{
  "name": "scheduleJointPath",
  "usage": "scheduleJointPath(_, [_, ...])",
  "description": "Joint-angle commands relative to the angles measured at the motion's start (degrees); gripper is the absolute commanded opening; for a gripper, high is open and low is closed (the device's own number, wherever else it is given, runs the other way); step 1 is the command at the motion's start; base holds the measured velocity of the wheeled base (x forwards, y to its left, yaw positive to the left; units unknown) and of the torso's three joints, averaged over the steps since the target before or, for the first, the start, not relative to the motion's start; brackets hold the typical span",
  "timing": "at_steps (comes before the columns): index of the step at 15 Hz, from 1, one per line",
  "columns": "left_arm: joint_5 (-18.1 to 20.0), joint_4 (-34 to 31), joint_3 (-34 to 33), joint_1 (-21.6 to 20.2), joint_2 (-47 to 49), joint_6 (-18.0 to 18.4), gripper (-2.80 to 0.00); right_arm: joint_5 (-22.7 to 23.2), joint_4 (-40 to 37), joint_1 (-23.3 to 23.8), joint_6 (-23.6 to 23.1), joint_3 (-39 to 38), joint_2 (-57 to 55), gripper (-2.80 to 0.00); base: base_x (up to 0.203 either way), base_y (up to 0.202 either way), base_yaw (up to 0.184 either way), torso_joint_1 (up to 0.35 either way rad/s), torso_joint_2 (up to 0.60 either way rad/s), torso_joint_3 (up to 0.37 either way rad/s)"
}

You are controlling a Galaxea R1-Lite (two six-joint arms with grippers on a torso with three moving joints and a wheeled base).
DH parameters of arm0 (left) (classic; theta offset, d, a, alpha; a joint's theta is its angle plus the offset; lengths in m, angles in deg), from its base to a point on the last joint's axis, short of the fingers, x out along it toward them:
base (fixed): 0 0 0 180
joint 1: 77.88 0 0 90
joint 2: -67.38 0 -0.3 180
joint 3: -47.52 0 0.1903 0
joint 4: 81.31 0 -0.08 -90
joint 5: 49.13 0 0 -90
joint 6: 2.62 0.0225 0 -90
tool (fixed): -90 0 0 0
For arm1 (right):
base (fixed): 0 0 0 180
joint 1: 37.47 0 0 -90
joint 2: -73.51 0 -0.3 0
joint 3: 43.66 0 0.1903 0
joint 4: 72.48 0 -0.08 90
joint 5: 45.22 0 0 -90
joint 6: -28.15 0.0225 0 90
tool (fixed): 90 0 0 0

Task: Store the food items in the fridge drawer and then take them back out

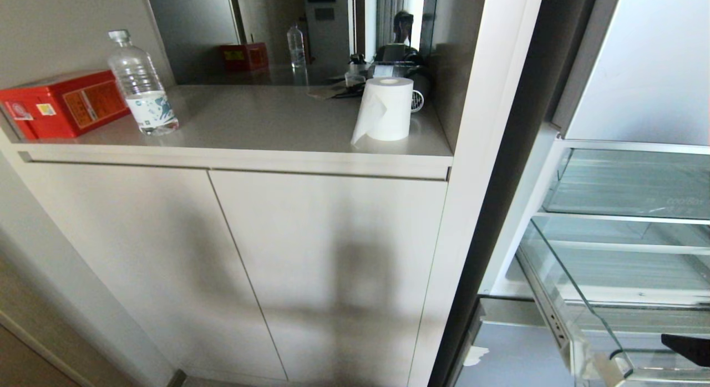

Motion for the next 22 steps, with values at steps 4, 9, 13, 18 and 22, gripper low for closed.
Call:
scheduleJointPath(4, [0.0, 0.0, 0.0, 0.0, 0.0, 0.0, -2.80, -0.1, -4.1, 0.1, 0.1, -0.5, 4.1, 0.00, 0.000, 0.000, 0.000, 0.000, 0.00, 0.000])
scheduleJointPath(9, [0.0, 0.0, 0.0, 0.0, 0.0, 0.0, -2.80, 0.6, -4.1, 0.0, 0.9, 4.7, 0.2, 0.00, 0.000, 0.000, 0.000, 0.000, 0.00, 0.000])
scheduleJointPath(13, [0.0, 0.0, 0.0, 0.0, 0.0, 0.0, -2.80, 5.2, 3.2, -0.1, 5.1, 7.6, -0.2, 0.00, 0.000, 0.000, 0.000, 0.000, 0.00, 0.000])
scheduleJointPath(18, [0.0, 0.0, 0.0, 0.0, 0.0, 0.0, -2.80, 4.8, 8.1, 0.0, 6.6, 5.7, 9.2, 0.00, 0.000, 0.000, 0.000, 0.000, 0.00, 0.000])
scheduleJointPath(22, [0.0, 0.0, 0.0, 0.0, 0.0, 0.0, -2.80, 5.2, 8.2, -0.1, 6.1, 4.3, 22.5, 0.00, 0.000, 0.000, 0.000, 0.000, 0.00, 0.000])
